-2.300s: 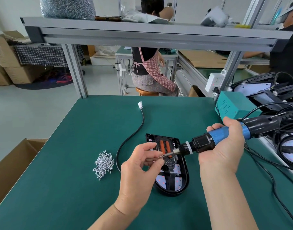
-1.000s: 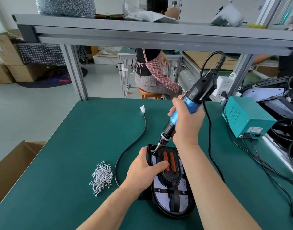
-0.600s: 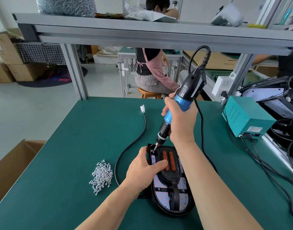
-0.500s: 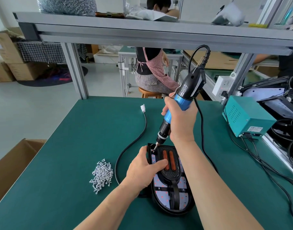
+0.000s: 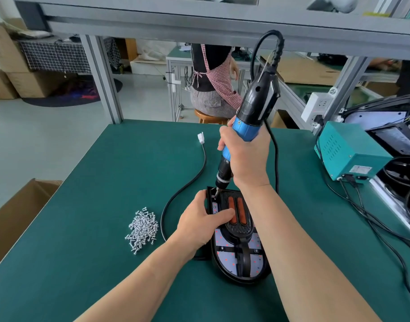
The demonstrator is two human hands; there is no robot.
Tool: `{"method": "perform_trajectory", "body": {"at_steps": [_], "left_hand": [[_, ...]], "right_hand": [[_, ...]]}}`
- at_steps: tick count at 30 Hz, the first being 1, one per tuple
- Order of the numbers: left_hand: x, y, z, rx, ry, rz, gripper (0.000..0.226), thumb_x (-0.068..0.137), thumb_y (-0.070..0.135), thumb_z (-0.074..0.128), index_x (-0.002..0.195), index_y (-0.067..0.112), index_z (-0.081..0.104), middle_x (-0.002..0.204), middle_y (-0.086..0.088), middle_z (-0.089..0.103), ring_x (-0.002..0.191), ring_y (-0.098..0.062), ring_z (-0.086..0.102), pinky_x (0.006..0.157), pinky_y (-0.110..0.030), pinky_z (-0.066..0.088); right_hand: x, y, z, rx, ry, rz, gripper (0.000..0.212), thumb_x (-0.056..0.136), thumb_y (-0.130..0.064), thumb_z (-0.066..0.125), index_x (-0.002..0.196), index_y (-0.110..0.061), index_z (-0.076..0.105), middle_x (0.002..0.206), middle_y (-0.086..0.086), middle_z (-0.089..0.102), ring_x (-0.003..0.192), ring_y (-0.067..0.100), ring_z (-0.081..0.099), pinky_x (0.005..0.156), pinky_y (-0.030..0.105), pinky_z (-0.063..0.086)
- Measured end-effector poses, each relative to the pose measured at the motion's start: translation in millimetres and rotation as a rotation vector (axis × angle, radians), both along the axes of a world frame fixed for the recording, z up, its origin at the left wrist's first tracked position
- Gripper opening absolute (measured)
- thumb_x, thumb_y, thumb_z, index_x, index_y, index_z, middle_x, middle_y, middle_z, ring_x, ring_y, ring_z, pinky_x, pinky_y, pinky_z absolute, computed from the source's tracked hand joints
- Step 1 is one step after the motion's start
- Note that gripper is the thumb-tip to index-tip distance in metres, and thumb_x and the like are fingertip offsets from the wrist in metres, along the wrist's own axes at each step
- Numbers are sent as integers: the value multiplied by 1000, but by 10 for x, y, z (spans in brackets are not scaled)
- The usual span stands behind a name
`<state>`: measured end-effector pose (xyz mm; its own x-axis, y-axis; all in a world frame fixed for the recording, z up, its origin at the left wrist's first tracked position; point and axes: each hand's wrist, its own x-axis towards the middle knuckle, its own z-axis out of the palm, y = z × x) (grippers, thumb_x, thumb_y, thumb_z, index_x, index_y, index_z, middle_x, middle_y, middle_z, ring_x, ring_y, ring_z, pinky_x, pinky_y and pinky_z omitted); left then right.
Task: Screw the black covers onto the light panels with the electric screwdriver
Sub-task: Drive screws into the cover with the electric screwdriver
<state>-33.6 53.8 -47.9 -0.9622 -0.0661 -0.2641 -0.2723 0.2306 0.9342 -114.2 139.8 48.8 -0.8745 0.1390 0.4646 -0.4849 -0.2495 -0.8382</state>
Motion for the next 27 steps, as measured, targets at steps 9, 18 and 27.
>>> {"method": "perform_trajectory", "body": {"at_steps": [9,18,27], "left_hand": [[-7,0,-16,4,41,2,38,61,56,76,90,56,52,100,14,73,99,-15,69,96,-44,53],[8,-7,22,3,29,-26,45,58,59,76,92,49,49,94,24,70,97,-5,68,95,-37,53],[2,-23,-13,24,42,-44,45,59,59,76,95,53,50,92,34,68,95,3,65,89,-30,52]], "right_hand": [[26,48,3,78,4,110,14,75,2,59,75,-9,50,56,-2,53,52,11,50,52,21,42],[60,279,360,-152,-2,8,15,77,-4,67,87,-8,57,56,3,54,49,16,51,54,22,44],[72,995,353,-34,-149,-294,15,82,-2,68,92,-10,59,56,-4,55,48,12,52,52,23,48]]}}
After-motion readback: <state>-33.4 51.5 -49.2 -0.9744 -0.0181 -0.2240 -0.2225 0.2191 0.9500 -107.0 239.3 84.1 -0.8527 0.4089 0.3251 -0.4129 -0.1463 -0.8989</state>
